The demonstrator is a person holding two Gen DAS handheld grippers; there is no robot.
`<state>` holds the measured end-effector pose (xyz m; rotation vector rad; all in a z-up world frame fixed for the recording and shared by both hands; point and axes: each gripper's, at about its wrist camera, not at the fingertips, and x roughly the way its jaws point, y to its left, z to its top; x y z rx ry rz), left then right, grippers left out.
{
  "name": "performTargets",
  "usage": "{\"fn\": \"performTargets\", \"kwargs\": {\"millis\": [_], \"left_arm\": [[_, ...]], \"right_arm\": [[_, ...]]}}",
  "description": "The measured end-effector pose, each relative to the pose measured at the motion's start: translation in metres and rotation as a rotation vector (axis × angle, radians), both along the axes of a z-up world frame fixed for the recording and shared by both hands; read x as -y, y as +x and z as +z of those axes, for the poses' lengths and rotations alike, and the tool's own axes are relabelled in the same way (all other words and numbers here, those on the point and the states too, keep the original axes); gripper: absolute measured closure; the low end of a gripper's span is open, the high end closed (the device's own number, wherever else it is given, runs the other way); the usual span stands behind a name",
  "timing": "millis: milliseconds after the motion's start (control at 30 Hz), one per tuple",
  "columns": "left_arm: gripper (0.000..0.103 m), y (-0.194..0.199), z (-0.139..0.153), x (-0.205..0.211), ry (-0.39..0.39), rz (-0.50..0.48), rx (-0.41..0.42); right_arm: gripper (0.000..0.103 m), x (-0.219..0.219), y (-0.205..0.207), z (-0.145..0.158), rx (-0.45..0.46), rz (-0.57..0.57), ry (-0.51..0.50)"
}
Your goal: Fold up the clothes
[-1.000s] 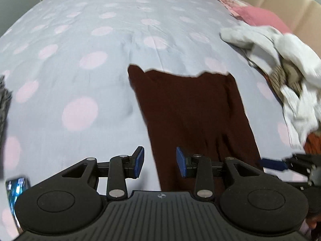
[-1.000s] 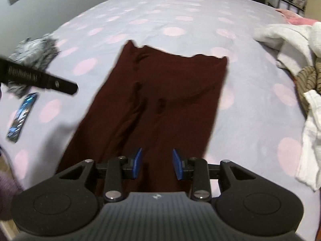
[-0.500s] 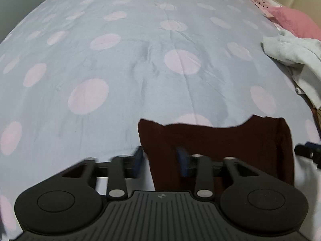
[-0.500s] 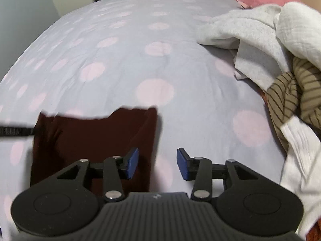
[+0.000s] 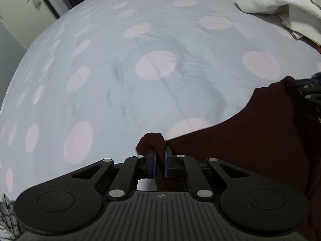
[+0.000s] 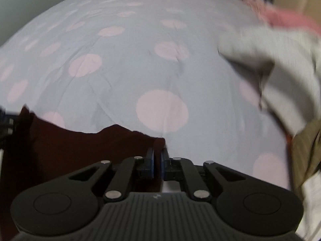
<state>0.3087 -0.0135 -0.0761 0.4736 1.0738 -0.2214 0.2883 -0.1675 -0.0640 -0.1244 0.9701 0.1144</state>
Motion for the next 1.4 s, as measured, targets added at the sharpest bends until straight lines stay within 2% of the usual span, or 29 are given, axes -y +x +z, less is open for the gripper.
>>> {"fn": "performTargets", "kwargs": {"millis": [100, 167, 233, 333, 400, 467, 500, 533, 567, 667, 833, 1000, 1200, 1333, 1400], "left_arm": [[0.098, 0.006, -0.011, 0.004, 0.004, 0.018, -0.017], [0.098, 0.005, -0.017, 0.008, 0.028, 0.014, -0.013], [0.098, 0.001, -0.022, 0.016, 0.085, -0.019, 0.008], [0.097, -0.003, -0.022, 0.019, 0.102, -0.021, 0.039], [0.095, -0.005, -0.017, 0.013, 0.063, -0.009, 0.06], [0.088, -0.008, -0.007, 0.004, 0.0, 0.005, 0.074], [0.078, -0.011, 0.0, -0.002, -0.04, 0.016, 0.086], [0.068, -0.015, 0.007, -0.007, -0.065, 0.027, 0.1], [0.064, -0.018, 0.014, -0.009, -0.075, 0.026, 0.118], [0.064, -0.037, 0.037, -0.009, -0.092, -0.018, 0.158], [0.064, -0.078, 0.073, -0.007, -0.111, -0.129, 0.205], [0.064, -0.146, 0.088, -0.002, -0.085, -0.294, 0.23], [0.063, -0.242, 0.082, -0.008, -0.089, -0.484, 0.225], [0.063, -0.301, 0.07, -0.011, -0.094, -0.564, 0.21], [0.063, -0.329, 0.062, -0.012, -0.101, -0.592, 0.211]], "right_arm": [[0.096, -0.004, 0.002, -0.004, 0.01, 0.013, -0.046], [0.096, -0.002, 0.004, -0.01, -0.004, 0.007, -0.033], [0.096, -0.001, 0.006, -0.016, -0.012, 0.02, -0.035], [0.095, 0.005, 0.011, -0.016, -0.026, -0.002, 0.003], [0.092, 0.01, 0.012, -0.013, -0.024, -0.031, 0.049], [0.082, 0.018, 0.009, -0.007, -0.002, -0.058, 0.083], [0.066, 0.02, 0.008, -0.003, 0.012, -0.066, 0.089], [0.061, 0.023, 0.006, 0.002, 0.025, -0.075, 0.095], [0.061, 0.025, 0.004, 0.008, 0.038, -0.075, 0.102], [0.061, 0.024, -0.008, 0.025, 0.059, -0.052, 0.112], [0.059, 0.01, -0.042, 0.05, 0.06, 0.084, 0.123], [0.059, 0.001, -0.095, 0.069, 0.045, 0.196, 0.111], [0.059, -0.006, -0.173, 0.081, 0.06, 0.389, 0.065], [0.056, -0.007, -0.234, 0.074, 0.07, 0.591, 0.038], [0.055, -0.007, -0.26, 0.064, 0.054, 0.656, 0.023]]}}
